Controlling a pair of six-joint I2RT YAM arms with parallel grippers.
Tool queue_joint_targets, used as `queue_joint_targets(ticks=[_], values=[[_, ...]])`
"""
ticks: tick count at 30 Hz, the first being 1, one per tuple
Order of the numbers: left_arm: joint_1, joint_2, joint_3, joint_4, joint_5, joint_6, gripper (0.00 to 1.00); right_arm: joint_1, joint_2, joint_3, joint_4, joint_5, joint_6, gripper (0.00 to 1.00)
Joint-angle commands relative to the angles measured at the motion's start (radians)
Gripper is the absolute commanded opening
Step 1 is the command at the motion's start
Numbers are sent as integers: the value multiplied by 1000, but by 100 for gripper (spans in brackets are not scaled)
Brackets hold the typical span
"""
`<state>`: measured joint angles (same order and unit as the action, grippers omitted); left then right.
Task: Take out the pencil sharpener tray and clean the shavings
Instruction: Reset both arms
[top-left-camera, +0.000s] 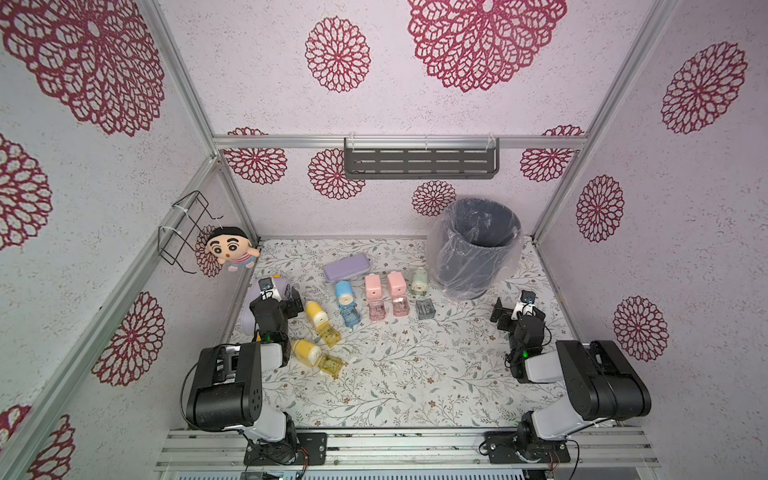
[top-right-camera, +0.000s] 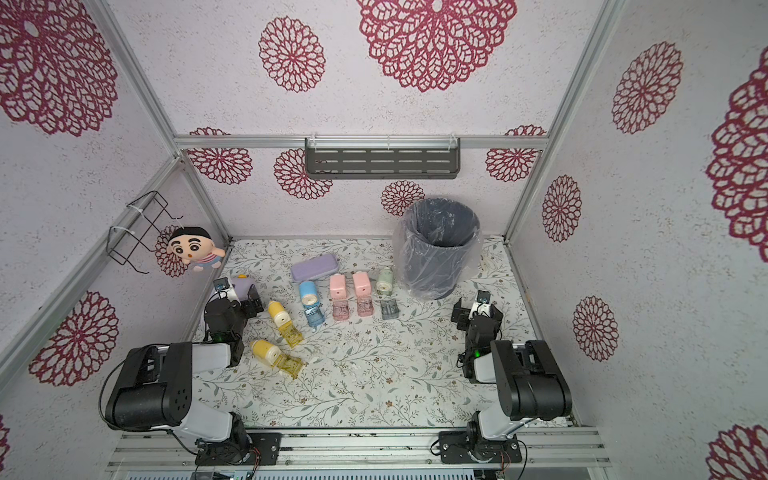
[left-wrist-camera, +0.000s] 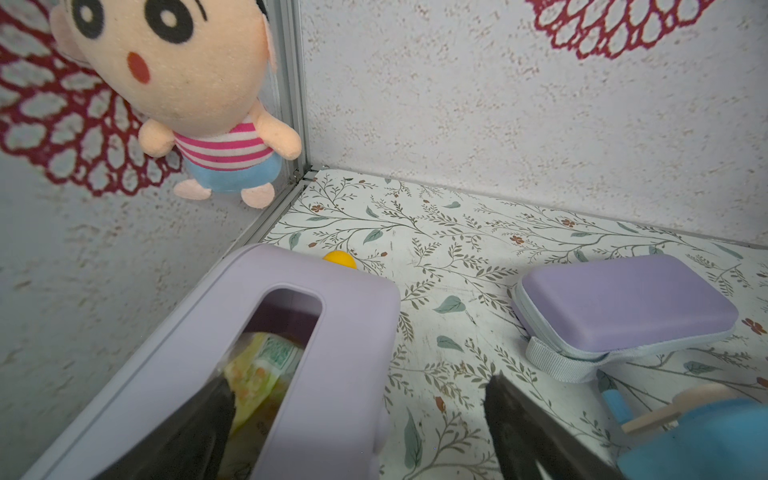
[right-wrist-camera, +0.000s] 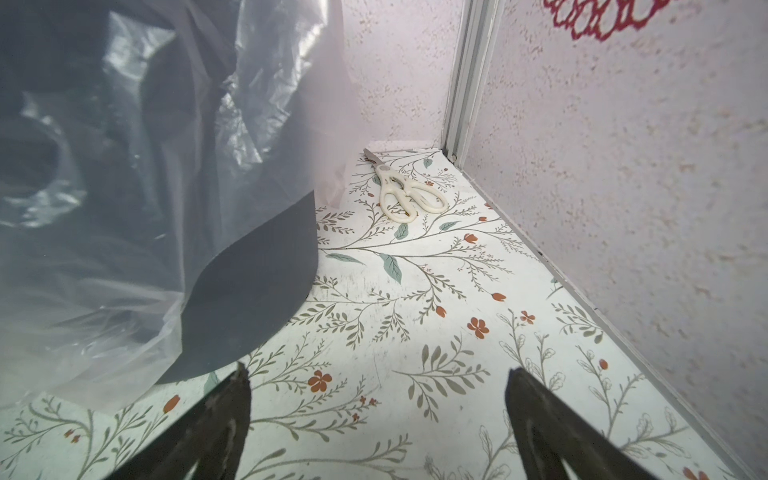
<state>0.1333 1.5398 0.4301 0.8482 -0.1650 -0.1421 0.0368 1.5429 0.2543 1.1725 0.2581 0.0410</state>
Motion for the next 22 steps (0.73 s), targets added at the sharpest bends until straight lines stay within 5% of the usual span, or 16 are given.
queue_joint_targets(ticks=[1,22], values=[[-4,10,-1,9,10,7,97,5,-7,2,21,3,-20,99],[-3,10,-2,8,12,9,97,3,-7,4,16,-1,-18,99]])
